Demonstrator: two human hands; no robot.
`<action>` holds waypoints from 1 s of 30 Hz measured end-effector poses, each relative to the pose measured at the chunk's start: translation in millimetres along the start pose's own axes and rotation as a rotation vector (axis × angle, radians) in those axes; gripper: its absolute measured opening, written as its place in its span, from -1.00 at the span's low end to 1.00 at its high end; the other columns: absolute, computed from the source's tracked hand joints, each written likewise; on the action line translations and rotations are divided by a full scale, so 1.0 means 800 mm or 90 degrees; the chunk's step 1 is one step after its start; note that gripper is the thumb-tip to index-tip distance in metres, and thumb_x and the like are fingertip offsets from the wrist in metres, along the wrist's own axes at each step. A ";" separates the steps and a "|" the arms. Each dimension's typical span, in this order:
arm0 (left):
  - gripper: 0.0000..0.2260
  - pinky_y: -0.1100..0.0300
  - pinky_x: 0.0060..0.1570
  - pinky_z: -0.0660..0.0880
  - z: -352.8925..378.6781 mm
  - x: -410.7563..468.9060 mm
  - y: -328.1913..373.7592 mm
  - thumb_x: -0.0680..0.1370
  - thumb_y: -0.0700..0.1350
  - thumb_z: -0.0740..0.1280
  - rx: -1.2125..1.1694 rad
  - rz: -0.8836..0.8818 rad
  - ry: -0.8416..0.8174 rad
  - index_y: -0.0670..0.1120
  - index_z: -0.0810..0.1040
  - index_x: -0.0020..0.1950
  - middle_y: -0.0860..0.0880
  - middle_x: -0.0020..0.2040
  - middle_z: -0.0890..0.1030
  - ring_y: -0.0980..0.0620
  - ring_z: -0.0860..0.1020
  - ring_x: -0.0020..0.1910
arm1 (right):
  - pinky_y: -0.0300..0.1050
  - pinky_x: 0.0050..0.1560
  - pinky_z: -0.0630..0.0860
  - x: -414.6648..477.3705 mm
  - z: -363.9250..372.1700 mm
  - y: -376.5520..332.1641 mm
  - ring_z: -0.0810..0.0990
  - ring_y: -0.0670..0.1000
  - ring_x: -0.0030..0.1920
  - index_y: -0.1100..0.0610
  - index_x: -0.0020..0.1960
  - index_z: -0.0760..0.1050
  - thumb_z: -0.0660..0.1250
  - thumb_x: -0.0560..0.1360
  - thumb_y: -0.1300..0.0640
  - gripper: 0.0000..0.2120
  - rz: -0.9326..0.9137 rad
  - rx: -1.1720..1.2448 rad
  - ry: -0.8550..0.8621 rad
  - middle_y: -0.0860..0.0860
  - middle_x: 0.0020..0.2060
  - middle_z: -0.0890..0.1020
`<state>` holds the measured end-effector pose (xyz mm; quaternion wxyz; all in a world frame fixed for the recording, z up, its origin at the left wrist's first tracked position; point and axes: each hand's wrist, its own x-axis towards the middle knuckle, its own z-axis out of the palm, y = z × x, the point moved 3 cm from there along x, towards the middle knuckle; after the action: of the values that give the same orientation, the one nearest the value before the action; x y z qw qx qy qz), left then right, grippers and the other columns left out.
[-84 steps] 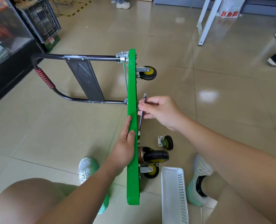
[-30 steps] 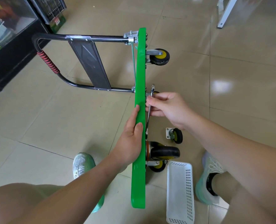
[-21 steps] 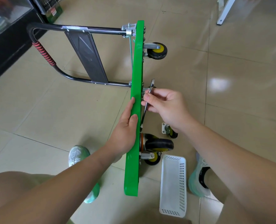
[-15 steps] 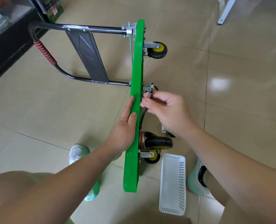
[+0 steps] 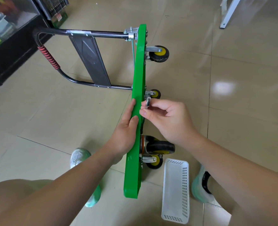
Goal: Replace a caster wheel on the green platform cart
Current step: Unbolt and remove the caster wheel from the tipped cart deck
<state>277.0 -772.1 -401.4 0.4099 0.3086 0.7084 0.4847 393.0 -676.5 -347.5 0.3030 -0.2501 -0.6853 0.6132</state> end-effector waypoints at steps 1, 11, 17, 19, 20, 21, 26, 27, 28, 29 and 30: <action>-0.54 0.47 0.31 0.15 0.001 0.000 0.000 0.77 -0.03 0.05 -0.002 -0.001 0.003 0.32 0.10 0.64 0.27 0.57 0.26 0.36 0.25 0.47 | -0.10 0.18 0.61 -0.003 -0.001 0.001 0.71 -0.09 0.02 -0.03 0.04 0.67 0.48 0.50 0.29 -0.76 -0.009 -0.001 0.005 -0.11 -0.05 0.75; -0.54 0.43 0.17 0.41 -0.001 0.001 -0.004 0.76 -0.05 0.04 -0.001 0.005 0.003 0.36 0.12 0.61 0.23 0.54 0.33 0.53 0.45 0.14 | -0.09 0.06 0.66 0.019 -0.018 -0.012 0.73 -0.05 -0.01 0.13 0.11 0.66 0.47 0.51 0.28 -0.80 -0.043 -0.013 0.044 -0.06 -0.05 0.74; -0.55 0.07 0.53 0.31 -0.002 0.002 -0.005 0.75 0.00 0.05 0.015 0.006 0.003 0.46 0.12 0.55 0.22 0.58 0.29 0.20 0.36 0.49 | -0.14 -0.12 0.66 0.069 -0.031 0.003 0.76 0.04 -0.11 0.04 -0.01 0.65 0.44 0.54 0.22 -0.91 0.107 0.028 0.054 0.00 -0.19 0.75; -0.54 0.27 0.47 0.29 -0.003 0.002 -0.005 0.76 -0.03 0.06 0.026 0.005 0.004 0.43 0.12 0.57 0.27 0.56 0.29 0.32 0.34 0.46 | -0.13 -0.12 0.66 0.080 -0.032 0.015 0.76 0.06 -0.12 0.05 -0.03 0.65 0.44 0.55 0.21 -0.92 0.157 0.035 0.042 0.00 -0.19 0.74; -0.54 0.44 0.33 0.32 -0.003 0.003 -0.005 0.76 -0.04 0.06 0.032 0.002 0.002 0.41 0.12 0.58 0.29 0.53 0.30 0.46 0.37 0.36 | -0.14 -0.13 0.66 0.084 -0.032 0.021 0.76 0.07 -0.12 0.07 -0.03 0.65 0.43 0.55 0.21 -0.94 0.179 0.038 0.035 0.01 -0.19 0.73; -0.53 0.56 0.15 0.34 -0.004 0.004 -0.004 0.76 -0.05 0.05 0.037 -0.003 -0.005 0.40 0.11 0.58 0.32 0.49 0.31 0.58 0.40 0.20 | -0.15 -0.14 0.66 0.086 -0.031 0.026 0.76 0.07 -0.13 0.10 -0.02 0.65 0.43 0.56 0.21 -0.96 0.199 0.044 0.029 0.01 -0.20 0.73; -0.53 0.62 -0.17 0.37 -0.003 -0.002 0.002 0.77 -0.05 0.02 0.032 -0.014 -0.024 0.38 0.07 0.60 0.41 0.30 0.35 0.61 0.44 -0.20 | -0.14 -0.14 0.66 0.095 -0.027 0.051 0.75 0.06 -0.17 0.21 0.03 0.63 0.42 0.55 0.21 -0.91 0.274 0.098 0.031 0.06 -0.19 0.71; -0.53 0.62 -0.16 0.37 -0.002 -0.001 0.002 0.77 -0.05 0.03 0.026 -0.014 -0.024 0.39 0.07 0.60 0.35 0.35 0.35 0.61 0.44 -0.18 | -0.13 -0.13 0.67 0.096 -0.027 0.055 0.75 0.06 -0.17 0.22 0.04 0.63 0.42 0.55 0.21 -0.90 0.284 0.106 0.030 0.07 -0.18 0.71; -0.53 0.61 -0.15 0.38 -0.003 -0.001 0.002 0.77 -0.04 0.03 0.021 -0.016 -0.022 0.39 0.07 0.59 0.31 0.39 0.34 0.61 0.45 -0.17 | -0.11 -0.11 0.68 0.098 -0.026 0.058 0.74 0.06 -0.17 0.23 0.05 0.62 0.42 0.55 0.22 -0.89 0.293 0.113 0.030 0.08 -0.17 0.70; -0.53 0.62 -0.15 0.38 -0.003 0.000 0.001 0.77 -0.04 0.03 0.019 -0.020 -0.021 0.40 0.07 0.59 0.28 0.42 0.33 0.62 0.45 -0.16 | -0.10 -0.10 0.68 0.099 -0.024 0.061 0.74 0.06 -0.17 0.24 0.06 0.62 0.41 0.56 0.22 -0.88 0.300 0.121 0.028 0.09 -0.16 0.70; -0.54 0.63 -0.14 0.36 -0.002 0.000 0.001 0.77 -0.04 0.03 0.019 -0.023 -0.021 0.40 0.07 0.59 0.26 0.44 0.32 0.64 0.43 -0.13 | -0.10 -0.10 0.68 0.100 -0.023 0.063 0.74 0.05 -0.18 0.25 0.07 0.62 0.40 0.56 0.23 -0.88 0.306 0.129 0.025 0.10 -0.16 0.69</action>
<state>275.4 -772.8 -400.0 0.4254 0.3097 0.7141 0.4616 349.7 -600.6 -387.8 0.1857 -0.3860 -0.5353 0.7280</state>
